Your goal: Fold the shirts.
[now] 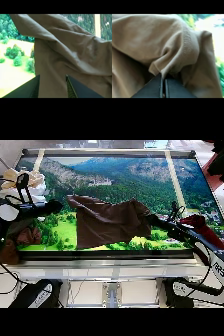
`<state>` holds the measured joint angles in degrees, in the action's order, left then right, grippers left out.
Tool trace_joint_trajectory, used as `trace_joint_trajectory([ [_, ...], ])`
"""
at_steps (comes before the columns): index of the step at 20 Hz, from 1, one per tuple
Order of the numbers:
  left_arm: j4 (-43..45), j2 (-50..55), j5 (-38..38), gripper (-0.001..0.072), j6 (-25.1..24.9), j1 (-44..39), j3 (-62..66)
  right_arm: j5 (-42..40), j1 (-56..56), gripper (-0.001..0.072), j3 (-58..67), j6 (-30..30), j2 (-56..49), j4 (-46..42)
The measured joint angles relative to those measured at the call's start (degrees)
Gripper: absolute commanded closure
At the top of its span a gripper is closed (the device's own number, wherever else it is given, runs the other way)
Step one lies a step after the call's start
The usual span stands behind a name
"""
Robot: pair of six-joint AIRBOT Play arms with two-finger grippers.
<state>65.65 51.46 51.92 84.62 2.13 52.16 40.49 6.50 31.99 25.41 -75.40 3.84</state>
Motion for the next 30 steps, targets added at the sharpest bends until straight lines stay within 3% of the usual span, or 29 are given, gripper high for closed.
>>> trace_joint_trajectory([
  [4, 0.04, -5.79, 0.37, 0.0352, 1.73, -0.02, -9.73, 1.62, -0.11, 0.0682, 3.26, 4.00, -0.11, -6.93],
  [9, -7.61, -19.52, -5.42, 0.0351, 18.25, 0.00, -31.67, 5.51, -0.15, 0.0682, 6.43, 8.83, 0.00, -14.47],
  [12, -12.22, -23.28, -6.27, 0.0337, 22.86, 0.00, -38.58, 7.45, -0.15, 0.0682, 7.76, 10.01, 0.28, -15.91],
  [18, -14.84, -25.09, -5.77, 0.0337, 25.83, 0.00, -43.47, 9.03, -0.15, 0.0682, 8.74, 10.69, 2.16, -16.65],
  [30, -17.40, -24.11, -9.16, 0.0339, 26.38, -0.02, -47.89, 9.29, -0.15, 0.0682, 8.90, 10.84, 4.83, -17.55],
])
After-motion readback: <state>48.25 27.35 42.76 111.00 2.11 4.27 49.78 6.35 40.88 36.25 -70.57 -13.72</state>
